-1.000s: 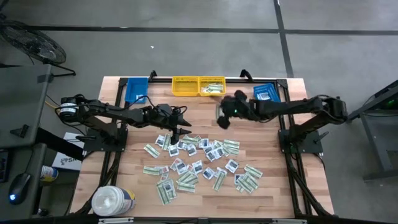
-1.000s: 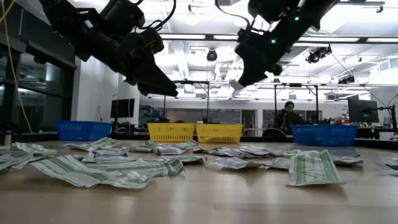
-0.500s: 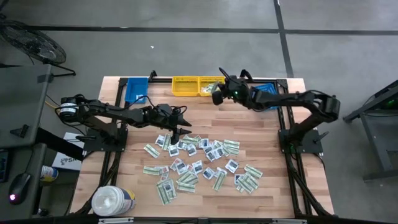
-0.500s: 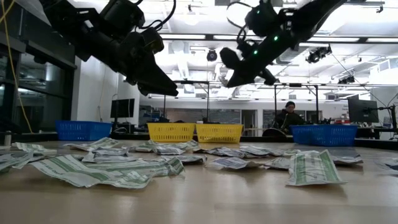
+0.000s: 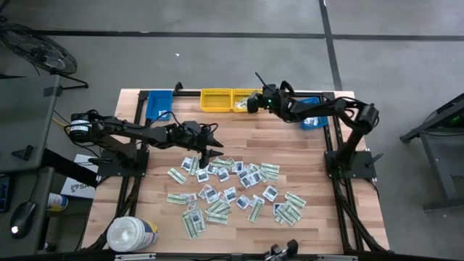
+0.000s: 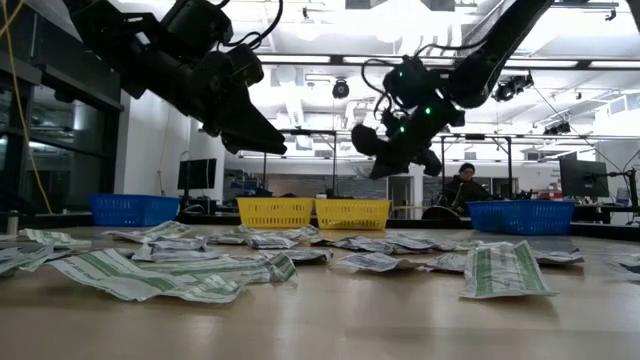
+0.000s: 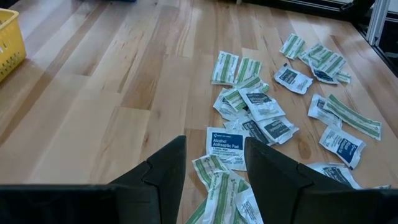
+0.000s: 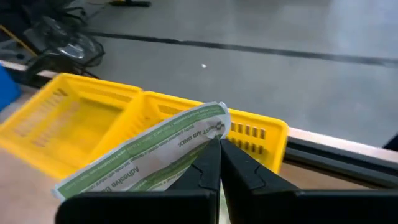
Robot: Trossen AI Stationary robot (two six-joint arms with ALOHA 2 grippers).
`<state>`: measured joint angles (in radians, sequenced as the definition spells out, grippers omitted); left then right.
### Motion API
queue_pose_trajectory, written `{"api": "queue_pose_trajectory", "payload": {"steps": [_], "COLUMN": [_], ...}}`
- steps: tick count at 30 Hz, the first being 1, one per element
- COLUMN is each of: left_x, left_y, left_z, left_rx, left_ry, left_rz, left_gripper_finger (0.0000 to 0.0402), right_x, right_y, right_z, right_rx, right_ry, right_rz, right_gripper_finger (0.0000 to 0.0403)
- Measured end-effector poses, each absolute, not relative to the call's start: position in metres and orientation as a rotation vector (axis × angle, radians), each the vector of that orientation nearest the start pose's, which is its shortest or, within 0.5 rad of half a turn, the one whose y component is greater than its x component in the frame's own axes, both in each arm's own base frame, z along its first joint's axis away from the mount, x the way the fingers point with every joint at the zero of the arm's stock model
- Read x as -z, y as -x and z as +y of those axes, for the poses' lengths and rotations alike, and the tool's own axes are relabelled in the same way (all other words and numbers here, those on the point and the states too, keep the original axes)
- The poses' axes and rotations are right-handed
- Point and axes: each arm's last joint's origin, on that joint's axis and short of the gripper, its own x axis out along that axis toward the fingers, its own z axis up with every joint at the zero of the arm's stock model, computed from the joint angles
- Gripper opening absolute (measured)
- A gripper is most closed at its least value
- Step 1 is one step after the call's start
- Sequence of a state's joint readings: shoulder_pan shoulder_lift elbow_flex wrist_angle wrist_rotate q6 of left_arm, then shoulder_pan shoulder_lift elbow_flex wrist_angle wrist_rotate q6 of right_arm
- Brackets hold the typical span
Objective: Pick & Place First Aid Supplies
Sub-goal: Put the green bandage pack into the right yellow bin
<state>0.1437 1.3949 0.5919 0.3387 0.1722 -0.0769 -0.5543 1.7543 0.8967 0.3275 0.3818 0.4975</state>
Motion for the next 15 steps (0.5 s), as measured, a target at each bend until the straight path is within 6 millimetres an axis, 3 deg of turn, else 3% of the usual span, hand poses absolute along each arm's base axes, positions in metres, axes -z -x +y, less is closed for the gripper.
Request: {"api": "queue_pose_trajectory", "payload": {"steps": [8, 15], "left_x": [-0.186, -0.186], "left_y": [-0.271, -0.271], "left_z": [0.034, 0.034], "left_rx": [0.011, 0.011], "left_ry": [0.148, 0.148], "left_rz": [0.458, 0.458], "left_gripper_finger": [0.0162, 0.0162], "right_x": [-0.154, -0.153], "right_y": [-0.291, -0.292], "right_z": [-0.209, -0.209], "right_rx": [1.062, 1.009], "right_ry": [-0.565, -0.588], "right_rz": [0.325, 0.338], "right_gripper_finger": [0.0, 0.0]}}
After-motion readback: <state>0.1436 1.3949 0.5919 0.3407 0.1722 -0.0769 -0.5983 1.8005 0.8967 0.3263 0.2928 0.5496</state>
